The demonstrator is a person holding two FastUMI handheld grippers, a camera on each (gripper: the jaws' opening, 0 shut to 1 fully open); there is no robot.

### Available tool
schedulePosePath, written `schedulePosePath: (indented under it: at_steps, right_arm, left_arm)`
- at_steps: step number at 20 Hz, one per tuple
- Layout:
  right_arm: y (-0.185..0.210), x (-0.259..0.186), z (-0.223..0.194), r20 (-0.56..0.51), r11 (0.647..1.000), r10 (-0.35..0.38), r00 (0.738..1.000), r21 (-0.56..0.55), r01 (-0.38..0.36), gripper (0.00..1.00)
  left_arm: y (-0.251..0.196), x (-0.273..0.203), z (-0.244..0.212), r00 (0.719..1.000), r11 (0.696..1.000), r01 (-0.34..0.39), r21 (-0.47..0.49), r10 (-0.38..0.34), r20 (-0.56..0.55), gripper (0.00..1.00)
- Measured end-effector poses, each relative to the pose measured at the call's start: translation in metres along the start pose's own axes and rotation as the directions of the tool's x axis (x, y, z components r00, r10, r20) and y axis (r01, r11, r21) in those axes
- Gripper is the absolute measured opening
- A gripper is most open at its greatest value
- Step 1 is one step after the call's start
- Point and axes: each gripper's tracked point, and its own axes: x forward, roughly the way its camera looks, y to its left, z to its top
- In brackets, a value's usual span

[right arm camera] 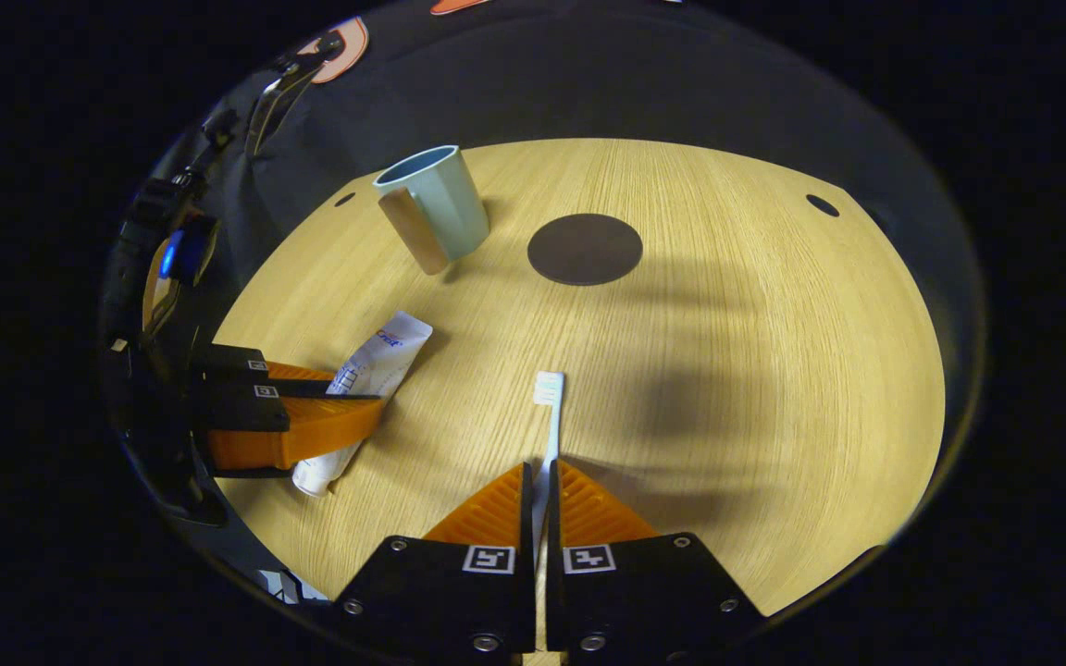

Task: Put the toothbrush and toothpaste on the desktop into the cup, then pick up the cup and place it on the coaster on the desktop.

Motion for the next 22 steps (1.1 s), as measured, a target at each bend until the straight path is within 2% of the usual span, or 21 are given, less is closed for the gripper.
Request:
schedulePosePath:
  at_steps: [2,5,11,14,15,22]
  right_arm:
    - [0.003,0.0,0.001,0.033,1.0,0.006,0.999,0.021,-0.007,0.05]
    - [0.009,-0.004,0.006,0.082,0.995,0.059,0.995,0.069,-0.065,0.05]
    - [0.0,-0.033,0.03,0.238,0.995,0.063,0.969,0.059,-0.079,0.04]
    - [-0.003,-0.046,0.043,0.314,0.996,0.064,0.947,0.042,-0.081,0.04]
    - [-0.009,-0.045,0.042,0.323,0.998,0.043,0.945,0.038,-0.058,0.04]
    - [-0.01,-0.059,0.058,0.431,0.998,0.054,0.901,0.013,-0.066,0.05]
  left_arm:
    - [0.002,0.001,0.0,0.999,0.999,0.034,-0.024,-0.033,0.03,0.16]
    - [0.002,-0.004,0.002,0.994,0.997,0.076,-0.023,-0.074,0.079,0.11]
    - [0.008,-0.015,0.019,0.967,0.995,0.096,-0.003,-0.092,0.238,0.11]
    - [0.008,-0.026,0.035,0.938,0.994,0.106,0.005,-0.101,0.333,0.11]
    - [0.011,-0.031,0.039,0.924,0.994,0.111,-0.004,-0.101,0.369,0.11]
    - [0.026,-0.063,0.063,0.815,0.992,0.114,-0.057,-0.061,0.577,0.11]
